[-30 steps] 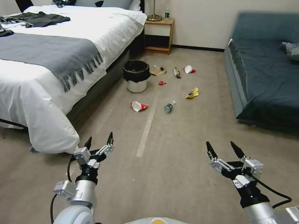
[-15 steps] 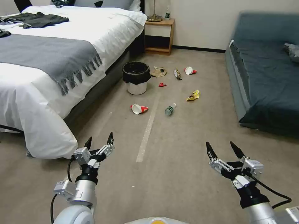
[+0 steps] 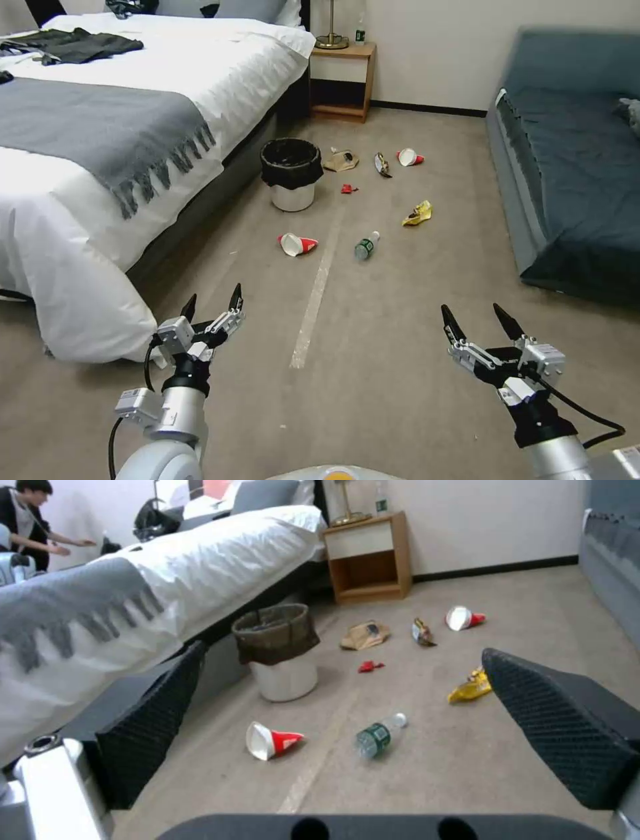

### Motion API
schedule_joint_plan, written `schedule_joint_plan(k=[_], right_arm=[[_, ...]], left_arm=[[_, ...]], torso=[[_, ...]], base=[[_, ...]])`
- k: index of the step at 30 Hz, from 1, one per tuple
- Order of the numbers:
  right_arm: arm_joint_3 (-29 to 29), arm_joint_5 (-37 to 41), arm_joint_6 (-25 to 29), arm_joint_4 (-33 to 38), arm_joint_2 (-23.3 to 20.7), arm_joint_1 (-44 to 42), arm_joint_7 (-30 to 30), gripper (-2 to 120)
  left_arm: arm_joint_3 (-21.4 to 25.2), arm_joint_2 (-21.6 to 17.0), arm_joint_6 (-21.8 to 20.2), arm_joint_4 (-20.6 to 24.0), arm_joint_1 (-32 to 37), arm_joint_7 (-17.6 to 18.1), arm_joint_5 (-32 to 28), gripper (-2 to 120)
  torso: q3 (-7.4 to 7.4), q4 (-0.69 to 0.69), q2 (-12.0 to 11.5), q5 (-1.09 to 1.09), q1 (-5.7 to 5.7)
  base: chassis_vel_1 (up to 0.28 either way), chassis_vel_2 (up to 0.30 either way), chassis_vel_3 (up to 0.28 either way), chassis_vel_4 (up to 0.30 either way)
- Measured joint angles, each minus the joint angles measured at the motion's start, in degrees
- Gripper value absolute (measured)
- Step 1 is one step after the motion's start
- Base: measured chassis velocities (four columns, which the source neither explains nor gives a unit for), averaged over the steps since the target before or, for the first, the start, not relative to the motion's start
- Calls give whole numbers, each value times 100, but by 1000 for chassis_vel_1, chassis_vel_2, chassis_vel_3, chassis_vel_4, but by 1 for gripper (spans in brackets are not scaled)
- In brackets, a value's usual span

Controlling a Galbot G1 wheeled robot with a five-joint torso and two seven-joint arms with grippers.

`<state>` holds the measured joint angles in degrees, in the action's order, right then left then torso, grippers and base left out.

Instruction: Pick up the trash can from the floor.

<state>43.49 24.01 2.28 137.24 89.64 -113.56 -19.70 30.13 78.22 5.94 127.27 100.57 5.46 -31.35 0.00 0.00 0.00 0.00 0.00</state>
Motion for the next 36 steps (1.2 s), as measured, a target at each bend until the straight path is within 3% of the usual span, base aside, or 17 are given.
schedule_joint_plan(k=[36], right_arm=[[5,-94,58,90,79,-72,-9,100]], left_arm=[[6,-79,3,39,-5,-5,-50,100]], torso=[[0,0,0,0,0]], base=[[-130,126,129,-129]])
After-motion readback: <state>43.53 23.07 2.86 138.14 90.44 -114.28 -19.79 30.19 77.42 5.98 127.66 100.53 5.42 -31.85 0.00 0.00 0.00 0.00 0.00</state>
